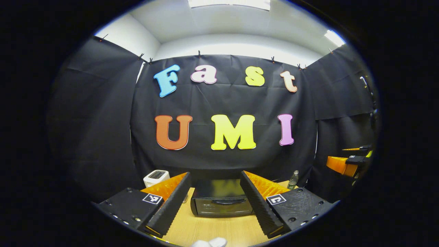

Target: Open the electric oven with the left hand, put the food in, and close the electric oven.

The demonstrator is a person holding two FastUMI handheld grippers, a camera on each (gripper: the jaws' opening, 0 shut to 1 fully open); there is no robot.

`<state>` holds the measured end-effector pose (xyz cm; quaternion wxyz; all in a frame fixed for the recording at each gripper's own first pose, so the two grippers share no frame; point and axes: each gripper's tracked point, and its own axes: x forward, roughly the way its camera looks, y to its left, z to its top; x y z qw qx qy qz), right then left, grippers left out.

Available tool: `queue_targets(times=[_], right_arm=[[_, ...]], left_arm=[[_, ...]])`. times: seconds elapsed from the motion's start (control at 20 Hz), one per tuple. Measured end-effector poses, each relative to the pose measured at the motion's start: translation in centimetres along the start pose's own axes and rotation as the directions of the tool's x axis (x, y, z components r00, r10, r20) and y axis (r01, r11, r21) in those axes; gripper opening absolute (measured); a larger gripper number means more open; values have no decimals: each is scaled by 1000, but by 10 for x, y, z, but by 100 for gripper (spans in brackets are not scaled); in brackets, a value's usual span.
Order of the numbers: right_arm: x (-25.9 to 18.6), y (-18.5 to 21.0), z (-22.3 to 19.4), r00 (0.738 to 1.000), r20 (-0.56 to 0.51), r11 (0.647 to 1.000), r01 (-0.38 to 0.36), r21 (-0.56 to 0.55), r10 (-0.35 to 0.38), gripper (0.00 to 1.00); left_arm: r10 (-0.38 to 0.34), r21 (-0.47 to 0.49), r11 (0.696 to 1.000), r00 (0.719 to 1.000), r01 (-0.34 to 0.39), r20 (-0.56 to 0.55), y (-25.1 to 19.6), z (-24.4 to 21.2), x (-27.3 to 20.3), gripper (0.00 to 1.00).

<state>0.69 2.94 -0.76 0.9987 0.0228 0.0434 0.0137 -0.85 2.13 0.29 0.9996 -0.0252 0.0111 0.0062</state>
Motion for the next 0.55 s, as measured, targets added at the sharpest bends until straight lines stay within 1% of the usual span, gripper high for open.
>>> queue_targets(times=[0.1, 0.15, 0.2, 0.35, 0.4, 0.45, 0.55], right_arm=[[-6, 0, 3, 1000, 14, 1000, 5, -8, -5, 90], [-8, 1, 4, 1000, 20, 1000, 7, -10, -7, 100], [-11, 0, 5, 1000, 25, 1000, 9, -9, -9, 90], [-19, -3, 11, 999, 41, 1000, 19, -6, -19, 90], [-21, -4, 12, 999, 43, 1000, 20, -5, -19, 100], [-23, -5, 10, 999, 44, 1000, 22, -3, -22, 91], [-29, -5, 11, 999, 45, 1000, 24, 1, -24, 90]], left_arm=[[-3, -12, 1000, 1000, 3, 14, 0, 7, -7, 94], [-8, -13, 1000, 1000, 8, 14, 1, 9, -9, 94], [-8, -13, 1000, 1000, 8, 19, 2, 10, -11, 94], [-18, -6, 1000, 1000, 19, 20, 2, 15, -17, 94], [-15, -7, 1000, 1000, 15, 24, 3, 15, -18, 94], [-17, -5, 1000, 1000, 17, 26, 3, 18, -19, 94], [-16, -4, 1000, 999, 16, 30, 3, 21, -22, 94]])
